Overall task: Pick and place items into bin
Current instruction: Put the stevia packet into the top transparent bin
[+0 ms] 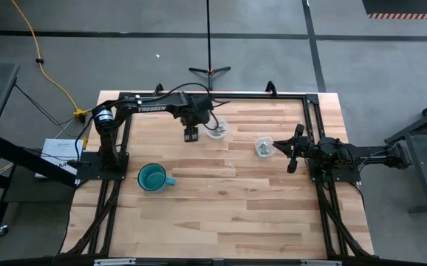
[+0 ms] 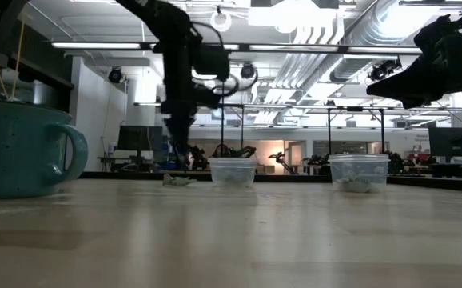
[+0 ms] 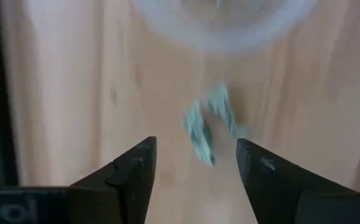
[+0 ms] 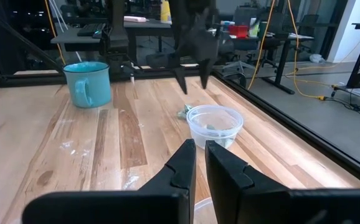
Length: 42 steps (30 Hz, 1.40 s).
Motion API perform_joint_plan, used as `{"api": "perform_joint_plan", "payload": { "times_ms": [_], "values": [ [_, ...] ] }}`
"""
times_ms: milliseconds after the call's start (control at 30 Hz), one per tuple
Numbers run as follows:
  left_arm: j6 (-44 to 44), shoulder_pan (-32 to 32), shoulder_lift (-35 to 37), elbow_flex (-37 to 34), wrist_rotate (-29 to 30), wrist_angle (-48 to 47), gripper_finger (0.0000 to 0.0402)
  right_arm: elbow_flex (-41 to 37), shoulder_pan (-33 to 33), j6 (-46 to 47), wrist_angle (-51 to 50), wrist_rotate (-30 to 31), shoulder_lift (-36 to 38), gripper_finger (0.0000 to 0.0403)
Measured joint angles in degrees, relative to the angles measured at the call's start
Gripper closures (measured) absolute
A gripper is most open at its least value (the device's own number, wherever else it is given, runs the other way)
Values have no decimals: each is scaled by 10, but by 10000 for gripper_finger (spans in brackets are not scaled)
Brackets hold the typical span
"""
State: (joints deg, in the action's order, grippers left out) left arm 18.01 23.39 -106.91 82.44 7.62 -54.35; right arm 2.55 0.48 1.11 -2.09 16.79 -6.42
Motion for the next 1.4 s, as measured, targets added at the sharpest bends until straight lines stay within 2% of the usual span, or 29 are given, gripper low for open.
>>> {"api": "perform_joint_plan", "payload": {
  "times_ms": [100,567,800,900,1067,1267,1333,1400],
  "values": [
    [-7,12,-1,-25,0,-13,146,0,0,1,0,0,0,375],
    [19,32,-1,-108,-28,62,145,0,0,1,0,0,0,375],
    [20,32,-1,-143,-38,150,145,0,0,1,0,0,0,375],
    [32,32,-1,-153,-38,157,149,0,0,1,0,0,0,375],
    [32,32,-1,-157,-27,157,198,0,0,1,0,0,0,375],
    [46,32,-1,-157,-20,161,313,0,0,1,0,0,0,375],
    [49,32,-1,-146,10,140,359,0,0,1,1,0,0,375],
    [42,33,-1,-129,49,127,369,0,0,1,1,0,0,375]
  ]
}}
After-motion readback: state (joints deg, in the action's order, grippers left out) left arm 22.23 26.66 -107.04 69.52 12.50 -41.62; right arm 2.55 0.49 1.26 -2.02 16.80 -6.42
